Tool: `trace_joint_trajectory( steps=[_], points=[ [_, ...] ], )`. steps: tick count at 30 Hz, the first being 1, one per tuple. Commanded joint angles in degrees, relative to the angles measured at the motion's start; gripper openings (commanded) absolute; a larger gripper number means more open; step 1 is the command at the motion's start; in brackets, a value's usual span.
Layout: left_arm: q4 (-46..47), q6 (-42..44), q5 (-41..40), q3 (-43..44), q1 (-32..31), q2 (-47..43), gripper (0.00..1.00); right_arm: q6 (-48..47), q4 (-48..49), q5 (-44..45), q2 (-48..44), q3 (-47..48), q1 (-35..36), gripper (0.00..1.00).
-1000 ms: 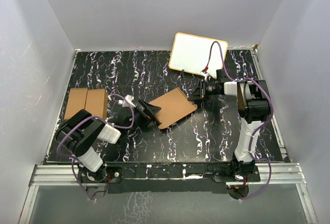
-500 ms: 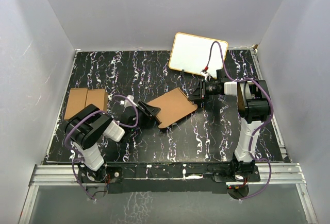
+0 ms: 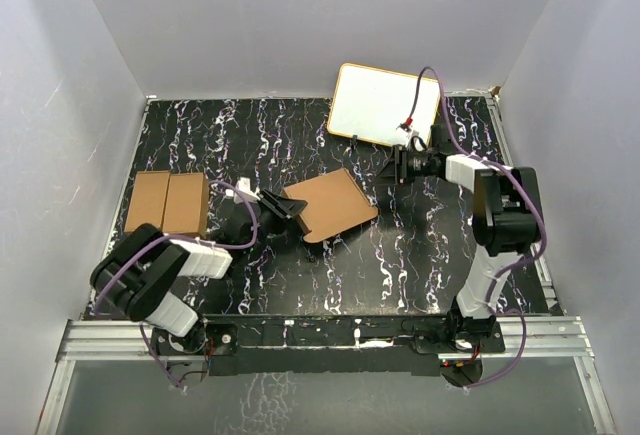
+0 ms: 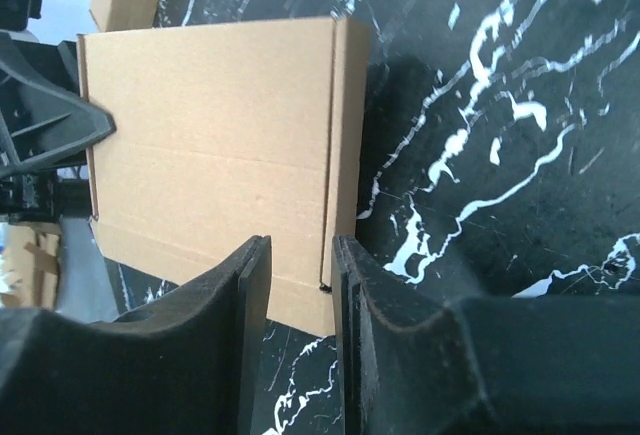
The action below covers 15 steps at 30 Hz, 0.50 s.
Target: Fold the paper box
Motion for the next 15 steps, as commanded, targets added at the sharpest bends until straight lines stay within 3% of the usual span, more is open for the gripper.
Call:
trace_joint_trajectory(
  steps=[1, 7, 10, 13, 15],
  points=[
    [-7.3, 0.2, -1.7, 0.6, 0.1, -7.2, 0.3, -6.6, -0.7, -3.1, -8.2, 0.9, -1.0, 0.37],
    [-19.6, -2.7, 0.2, 4.0, 1.6, -13.6, 0.28, -21.8, -5.0, -8.9, -17.1, -0.7, -0.9, 0.49],
    [-28.8, -4.2, 0.7, 7.5, 2.0, -16.4, 0.27, -29.8, -3.4, -10.9, -23.1, -4.8, 0.1, 0.65],
    [-37.9, -6.1, 1.0, 11.1, 2.6, -18.7, 0.26, -36.1, 5.1, -11.4, -31.4, -13.1, 2.2, 0.98],
    [-44.4, -7.9, 1.4, 14.1, 3.0, -19.6, 0.26, -35.3, 16.1, -9.5, -37.5, -21.9, 4.0, 0.99]
  ],
)
